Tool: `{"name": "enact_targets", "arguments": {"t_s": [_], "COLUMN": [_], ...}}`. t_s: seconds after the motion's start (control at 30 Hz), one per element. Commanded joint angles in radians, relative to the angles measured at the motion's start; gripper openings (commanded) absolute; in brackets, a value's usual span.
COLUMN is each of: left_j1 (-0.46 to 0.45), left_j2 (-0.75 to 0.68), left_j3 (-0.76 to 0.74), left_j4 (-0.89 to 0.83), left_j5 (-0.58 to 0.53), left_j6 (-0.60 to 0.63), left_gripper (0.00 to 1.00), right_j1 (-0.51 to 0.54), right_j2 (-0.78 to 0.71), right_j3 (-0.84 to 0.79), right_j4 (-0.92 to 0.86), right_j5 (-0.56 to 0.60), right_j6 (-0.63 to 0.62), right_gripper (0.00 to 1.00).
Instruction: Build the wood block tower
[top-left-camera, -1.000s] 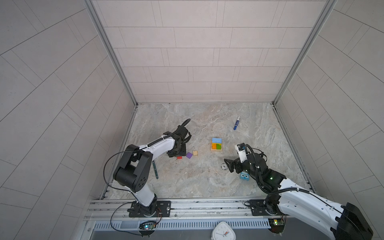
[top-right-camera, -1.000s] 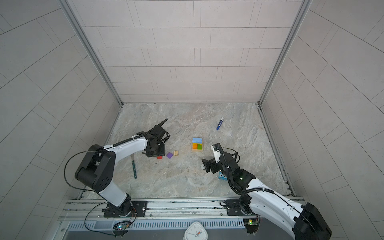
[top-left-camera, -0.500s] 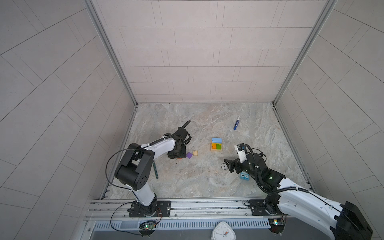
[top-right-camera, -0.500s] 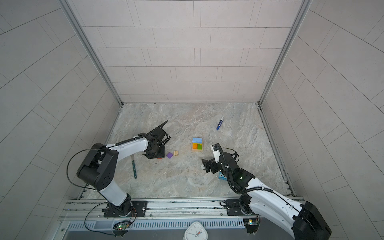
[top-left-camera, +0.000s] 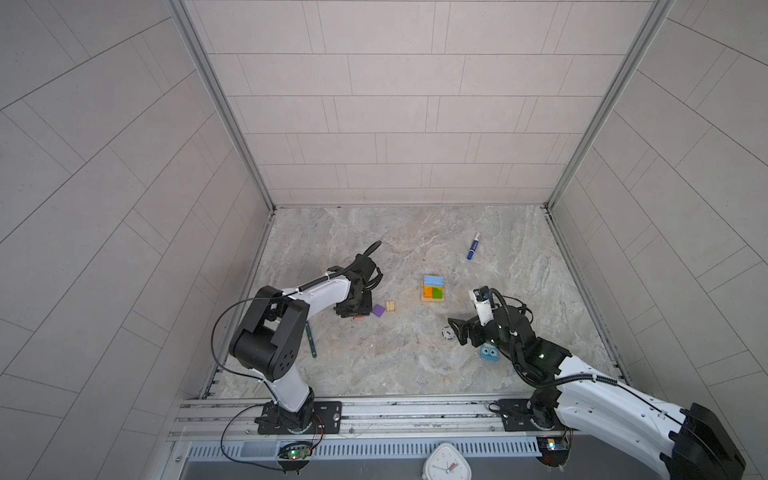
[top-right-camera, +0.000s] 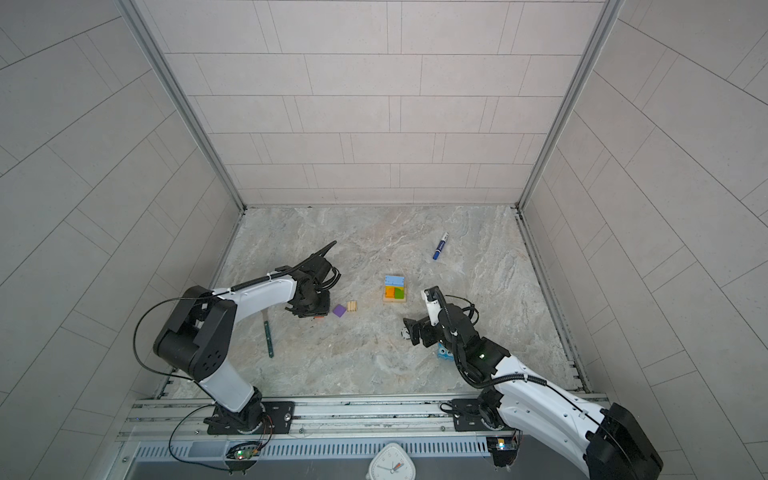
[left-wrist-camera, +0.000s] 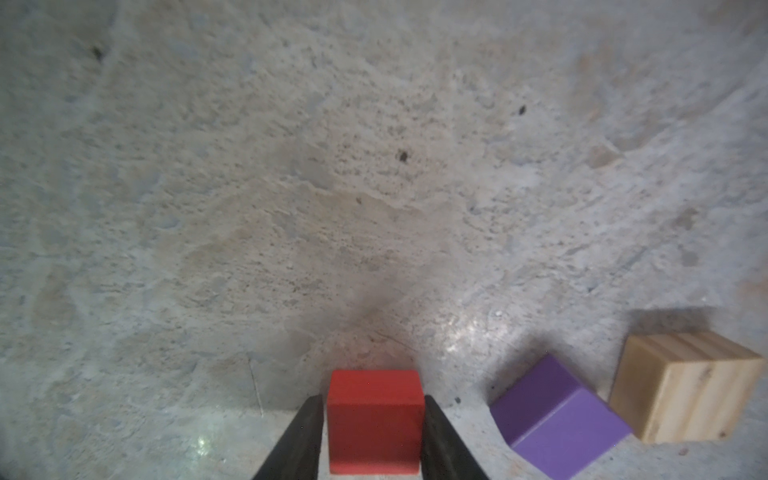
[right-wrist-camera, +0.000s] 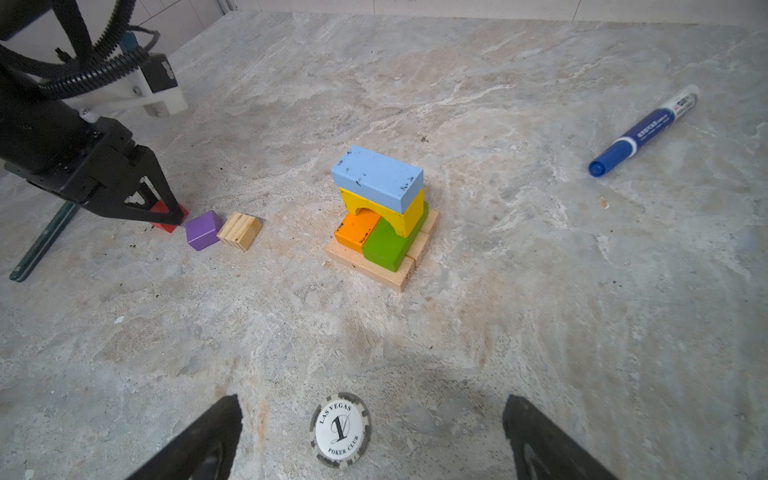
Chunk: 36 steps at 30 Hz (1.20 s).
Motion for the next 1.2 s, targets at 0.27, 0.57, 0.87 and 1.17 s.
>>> {"name": "enact_targets", "arguments": {"t_s": [0.27,0.57,0.87,1.17], "left_j1": [0.006,0.000,-0.127,-0.316], "left_j2": [-0.025,-0.054,-0.083,-0.018], "left_j3": [-0.006,0.004,0.063,0.115], "left_j4": [-0.019,-0.034,-0.094,-0.074], "left_j5": [0.014,0.037,0.022,0.011], "left_j6": [0.011,0.010,-0.013,-0.084], "left_gripper": [0.34,0.34,0.32,0.33], "right_j1": [0.003,0.002,0.002,0.002], "right_j2": [-0.018,-0.017,-0.016,-0.025], "right_j3": [-0.001,-0.001,0.008,0.046], "right_j4": [0.003,0.003,-0.018,-0.140], "right_j5": [0.000,0.000,0.020,0.042], "right_j6": [-0.009,-0.010,0.002,0.098], "right_gripper": [1.00,1.00,1.00,0.99]}}
